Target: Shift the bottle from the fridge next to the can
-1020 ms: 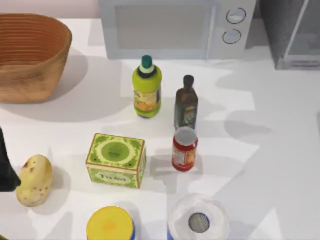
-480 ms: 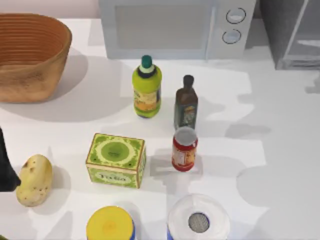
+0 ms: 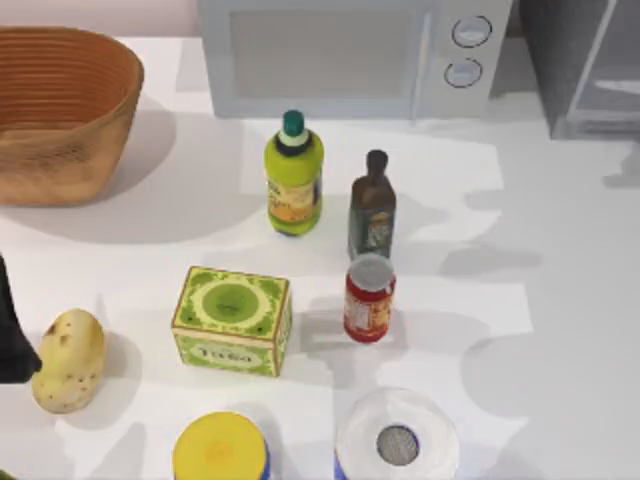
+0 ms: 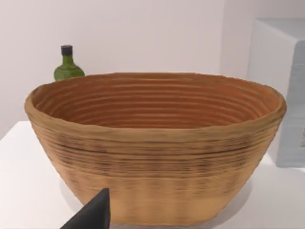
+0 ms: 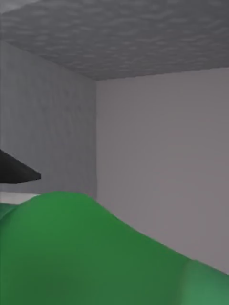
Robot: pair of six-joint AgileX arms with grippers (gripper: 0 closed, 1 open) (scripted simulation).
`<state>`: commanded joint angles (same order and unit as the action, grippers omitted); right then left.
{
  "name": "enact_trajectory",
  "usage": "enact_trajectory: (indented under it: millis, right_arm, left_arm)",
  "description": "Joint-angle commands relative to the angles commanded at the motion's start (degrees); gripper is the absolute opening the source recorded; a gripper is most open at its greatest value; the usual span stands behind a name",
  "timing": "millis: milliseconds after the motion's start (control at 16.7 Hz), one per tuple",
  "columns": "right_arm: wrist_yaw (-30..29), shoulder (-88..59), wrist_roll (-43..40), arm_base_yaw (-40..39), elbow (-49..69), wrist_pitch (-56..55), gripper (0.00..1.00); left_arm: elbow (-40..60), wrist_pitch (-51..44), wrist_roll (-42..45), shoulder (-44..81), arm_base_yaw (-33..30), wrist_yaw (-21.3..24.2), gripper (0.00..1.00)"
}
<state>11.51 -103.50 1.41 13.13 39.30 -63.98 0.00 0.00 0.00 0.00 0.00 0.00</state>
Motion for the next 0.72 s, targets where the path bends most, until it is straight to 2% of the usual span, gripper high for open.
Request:
enact_trajectory:
  millis: [240, 720]
  right_arm:
    - [-10.5, -0.9, 0.9, -10.9, -5.1, -5.2, 0.00]
    - [-42.0, 0.7, 2.6, -44.7, -21.5, -16.2, 0.00]
  left_arm:
    - [0.0, 0.0, 0.0, 0.0, 0.0, 0.0, 1.00]
    - [0.0, 0.0, 0.0, 0.0, 0.0, 0.0, 1.00]
